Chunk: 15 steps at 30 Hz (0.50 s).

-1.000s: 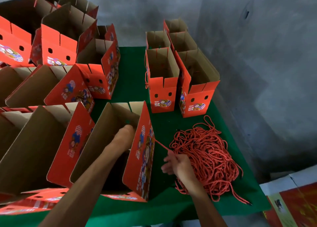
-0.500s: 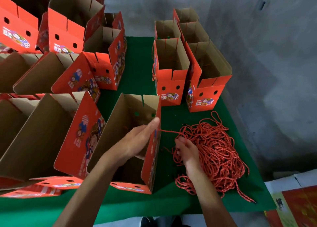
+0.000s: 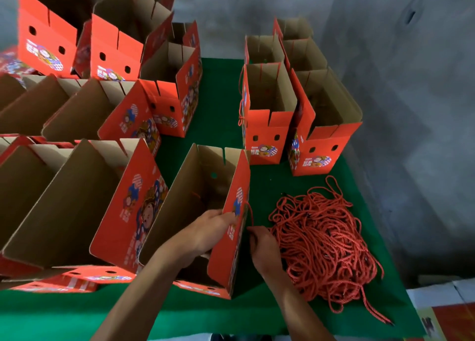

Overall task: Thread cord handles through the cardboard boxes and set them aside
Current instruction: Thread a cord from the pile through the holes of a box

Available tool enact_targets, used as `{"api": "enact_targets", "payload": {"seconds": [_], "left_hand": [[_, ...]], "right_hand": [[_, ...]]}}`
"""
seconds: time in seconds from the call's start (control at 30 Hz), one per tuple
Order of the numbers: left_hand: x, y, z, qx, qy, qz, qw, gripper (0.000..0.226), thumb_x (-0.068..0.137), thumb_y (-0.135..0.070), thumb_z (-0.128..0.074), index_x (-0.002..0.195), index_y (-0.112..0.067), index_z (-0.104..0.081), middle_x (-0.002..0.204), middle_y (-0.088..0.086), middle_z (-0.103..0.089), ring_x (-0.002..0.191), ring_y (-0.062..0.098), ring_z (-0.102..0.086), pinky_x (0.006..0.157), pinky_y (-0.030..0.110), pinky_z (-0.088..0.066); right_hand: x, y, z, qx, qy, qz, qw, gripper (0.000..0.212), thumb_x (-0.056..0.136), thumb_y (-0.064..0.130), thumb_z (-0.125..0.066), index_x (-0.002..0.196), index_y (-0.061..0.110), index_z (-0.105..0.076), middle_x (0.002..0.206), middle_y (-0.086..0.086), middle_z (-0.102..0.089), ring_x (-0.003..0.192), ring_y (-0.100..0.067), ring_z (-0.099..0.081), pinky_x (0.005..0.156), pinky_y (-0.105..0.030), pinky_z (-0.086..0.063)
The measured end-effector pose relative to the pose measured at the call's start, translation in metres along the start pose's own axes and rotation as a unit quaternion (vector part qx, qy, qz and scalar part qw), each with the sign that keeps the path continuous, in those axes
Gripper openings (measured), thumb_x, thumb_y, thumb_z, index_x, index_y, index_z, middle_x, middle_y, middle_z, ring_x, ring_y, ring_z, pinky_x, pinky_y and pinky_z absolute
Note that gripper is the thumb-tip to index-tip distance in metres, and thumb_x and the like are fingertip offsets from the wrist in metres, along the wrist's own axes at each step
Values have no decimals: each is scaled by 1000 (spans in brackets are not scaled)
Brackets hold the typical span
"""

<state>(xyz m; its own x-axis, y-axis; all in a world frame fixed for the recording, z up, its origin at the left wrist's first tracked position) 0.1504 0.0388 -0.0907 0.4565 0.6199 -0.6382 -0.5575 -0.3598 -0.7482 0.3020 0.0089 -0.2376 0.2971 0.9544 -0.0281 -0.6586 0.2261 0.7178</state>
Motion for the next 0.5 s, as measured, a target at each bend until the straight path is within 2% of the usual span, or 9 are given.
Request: {"api": "enact_targets", "payload": {"seconds": [0.1, 0.17, 0.27, 0.4, 0.43, 0.5], "left_hand": [[-2, 11, 5, -26, -2, 26, 999, 38, 100, -55, -48, 122, -26, -58, 112, 3, -76, 102, 24, -74, 96, 47, -57], [-4, 14, 10, -42, -7, 34, 998, 37, 100, -57, -48, 118, -26, -61, 108, 3, -78, 101, 24, -74, 98, 47, -55], [-7, 18, 17, -57, -11, 39, 998, 41, 98, -58, -50, 117, -24, -64, 107, 5, -78, 101, 27, -75, 102, 50, -53], [-7, 23, 22, -96, 1, 43, 994, 46, 97, -56, -54, 124, -20, -64, 108, 8, -78, 101, 30, -75, 104, 51, -53], [-8, 25, 22, -101, 4, 46, 994, 47, 96, -57, -55, 125, -20, -63, 108, 9, -78, 101, 30, -75, 103, 51, -53], [-8, 25, 21, -100, 13, 45, 994, 48, 96, -58, -54, 125, -21, -62, 107, 8, -78, 99, 29, -76, 101, 49, -54]], "right_hand": [[12, -2, -10, -102, 67, 2, 993, 28, 103, 21, -48, 123, 27, -65, 107, -2, -58, 97, -25, -63, 76, -35, -50], [20, -10, -11, -153, 93, -21, 984, 31, 104, 18, -43, 129, 24, -61, 116, -6, -56, 101, -29, -65, 82, -38, -52], [25, -21, -12, -196, 102, -35, 975, 29, 106, 12, -41, 122, 12, -66, 122, -11, -61, 107, -31, -66, 89, -39, -52], [11, -32, -13, -222, 92, -34, 970, 23, 104, 6, -46, 114, 7, -66, 117, -9, -65, 96, -24, -70, 80, -33, -56], [8, -33, -12, -217, 86, -28, 972, 21, 104, 8, -47, 112, 8, -66, 115, -8, -65, 94, -23, -69, 78, -33, -57], [4, -33, -8, -202, 73, -12, 977, 20, 105, 24, -51, 109, 14, -68, 110, -2, -64, 90, -18, -68, 75, -32, -56]]}}
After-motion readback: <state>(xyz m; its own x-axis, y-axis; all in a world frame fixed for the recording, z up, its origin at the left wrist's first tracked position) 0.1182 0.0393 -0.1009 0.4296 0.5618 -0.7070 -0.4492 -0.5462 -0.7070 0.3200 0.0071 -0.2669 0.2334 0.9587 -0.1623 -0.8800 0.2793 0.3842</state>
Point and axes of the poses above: each hand's wrist, its own x-axis towards the middle knuckle, its own z-axis out of the back of the hand, y = z × x, the point moved 8 cm from there along x, towards the middle knuckle
